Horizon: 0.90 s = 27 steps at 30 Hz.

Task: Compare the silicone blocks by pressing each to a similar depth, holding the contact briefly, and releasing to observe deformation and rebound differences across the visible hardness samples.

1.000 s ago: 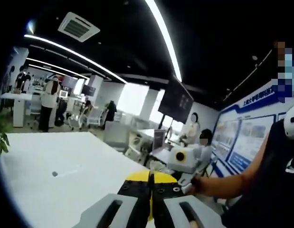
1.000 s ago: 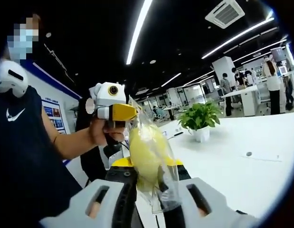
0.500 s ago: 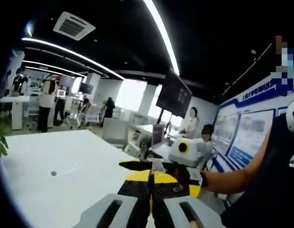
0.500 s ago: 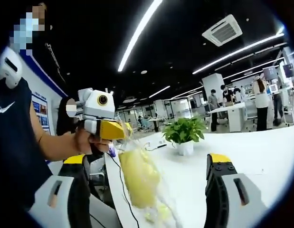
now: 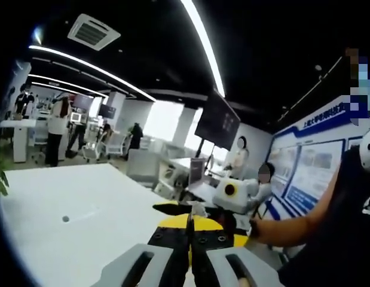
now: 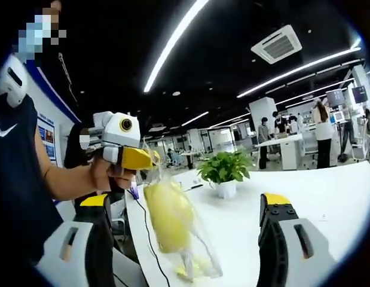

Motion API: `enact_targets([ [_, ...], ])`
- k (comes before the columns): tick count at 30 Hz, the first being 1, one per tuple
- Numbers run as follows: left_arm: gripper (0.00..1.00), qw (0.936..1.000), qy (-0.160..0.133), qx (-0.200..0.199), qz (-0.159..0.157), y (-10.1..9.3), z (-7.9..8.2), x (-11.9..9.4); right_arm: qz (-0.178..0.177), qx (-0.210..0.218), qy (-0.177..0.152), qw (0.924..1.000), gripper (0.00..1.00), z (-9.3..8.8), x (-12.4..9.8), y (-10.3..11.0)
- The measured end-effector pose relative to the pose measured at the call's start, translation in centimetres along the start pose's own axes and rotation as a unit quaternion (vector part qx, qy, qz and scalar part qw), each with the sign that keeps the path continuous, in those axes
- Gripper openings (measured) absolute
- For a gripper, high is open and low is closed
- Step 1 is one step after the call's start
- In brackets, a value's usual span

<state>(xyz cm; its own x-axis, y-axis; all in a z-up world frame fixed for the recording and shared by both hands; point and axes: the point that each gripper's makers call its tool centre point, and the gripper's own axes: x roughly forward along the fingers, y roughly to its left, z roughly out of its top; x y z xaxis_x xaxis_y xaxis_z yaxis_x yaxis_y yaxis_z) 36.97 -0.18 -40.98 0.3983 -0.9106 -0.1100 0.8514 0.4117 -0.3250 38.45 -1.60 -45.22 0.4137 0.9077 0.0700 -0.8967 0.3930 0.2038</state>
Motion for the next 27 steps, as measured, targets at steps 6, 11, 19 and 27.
enact_targets([
  [6, 0.0, 1.0, 0.004, -0.005, 0.003, 0.2, -0.8, 0.6, -0.021, 0.0, 0.005, 0.9998, 0.97, -1.0, -1.5, -0.8],
  [11, 0.0, 0.9999, -0.003, -0.012, 0.006, 0.6, -0.6, 0.9, -0.052, 0.002, 0.01, 0.9986, 0.97, -2.1, -3.4, -2.0],
  [19, 0.0, 0.9998, -0.01, -0.016, 0.007, 0.7, -0.1, 2.1, -0.105, 0.003, 0.017, 0.9943, 0.97, -3.6, -6.3, -4.0],
  [27, 0.0, 0.9997, -0.006, -0.023, 0.002, 0.8, -0.9, 3.2, -0.137, -0.004, 0.026, 0.9903, 0.97, -4.9, -8.6, -4.5],
])
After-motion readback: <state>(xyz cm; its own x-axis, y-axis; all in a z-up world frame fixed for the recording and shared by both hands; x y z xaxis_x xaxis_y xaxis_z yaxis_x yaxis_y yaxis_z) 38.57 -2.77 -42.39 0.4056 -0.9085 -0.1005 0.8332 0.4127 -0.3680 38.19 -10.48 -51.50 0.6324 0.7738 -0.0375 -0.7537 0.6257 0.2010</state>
